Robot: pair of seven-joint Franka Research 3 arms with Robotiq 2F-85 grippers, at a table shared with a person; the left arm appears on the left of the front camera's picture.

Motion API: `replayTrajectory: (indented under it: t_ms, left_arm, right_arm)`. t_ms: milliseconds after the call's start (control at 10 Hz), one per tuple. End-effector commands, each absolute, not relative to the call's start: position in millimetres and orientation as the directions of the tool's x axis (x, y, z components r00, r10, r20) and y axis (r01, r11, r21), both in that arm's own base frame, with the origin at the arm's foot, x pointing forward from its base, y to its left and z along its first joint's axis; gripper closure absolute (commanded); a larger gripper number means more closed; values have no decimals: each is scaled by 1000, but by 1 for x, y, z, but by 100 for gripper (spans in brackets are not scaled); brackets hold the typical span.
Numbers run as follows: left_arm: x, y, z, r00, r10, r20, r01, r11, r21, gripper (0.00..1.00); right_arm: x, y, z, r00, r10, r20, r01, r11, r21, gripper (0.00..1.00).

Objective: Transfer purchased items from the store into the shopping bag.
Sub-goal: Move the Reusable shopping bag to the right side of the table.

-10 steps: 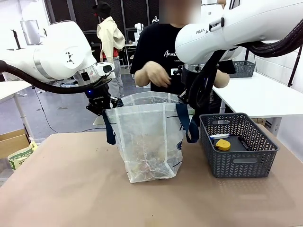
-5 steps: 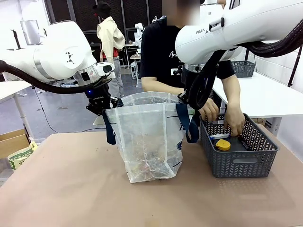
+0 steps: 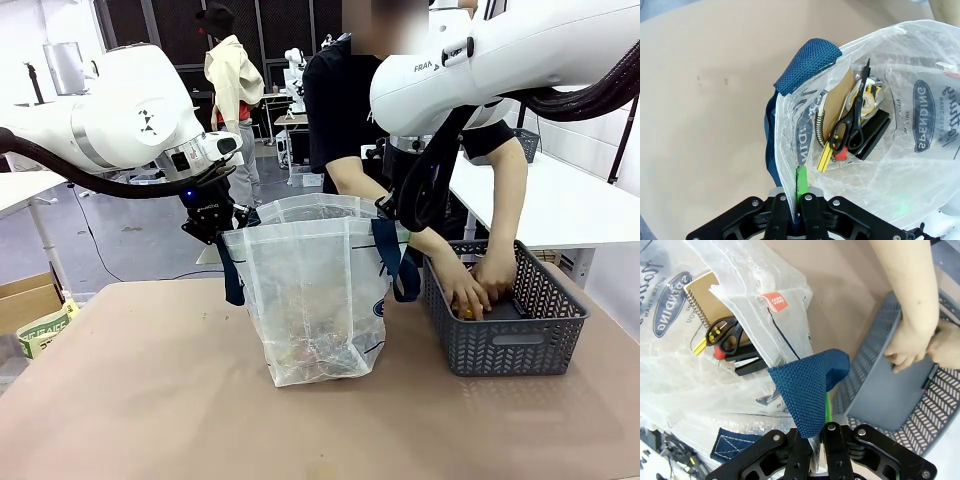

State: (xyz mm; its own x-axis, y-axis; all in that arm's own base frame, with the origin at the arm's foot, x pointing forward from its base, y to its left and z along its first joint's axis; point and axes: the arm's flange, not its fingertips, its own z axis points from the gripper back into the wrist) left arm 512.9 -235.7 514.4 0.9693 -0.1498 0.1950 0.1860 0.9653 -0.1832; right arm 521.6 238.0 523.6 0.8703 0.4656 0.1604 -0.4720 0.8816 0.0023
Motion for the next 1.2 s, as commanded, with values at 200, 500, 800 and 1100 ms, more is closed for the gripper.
replayTrajectory:
  t_ms: [200, 500, 800, 1100]
  left_arm:
    - [514, -234, 514, 970, -148, 194, 184, 966, -182, 100]
    - [514, -234, 514, 970, -148, 194, 184, 966, -182, 100]
    - [514, -234, 514, 970, -148, 194, 184, 966, -182, 100]
    - [514, -234, 514, 970, -148, 194, 184, 966, -182, 100]
  right_arm:
    - [522, 237, 525, 871, 465, 161, -471, 882, 1, 100]
    - [522, 237, 525, 871, 465, 161, -471, 882, 1, 100]
    - [522, 237, 525, 871, 465, 161, -471, 882, 1, 100]
    - [522, 237, 525, 871, 465, 161, -471, 882, 1, 100]
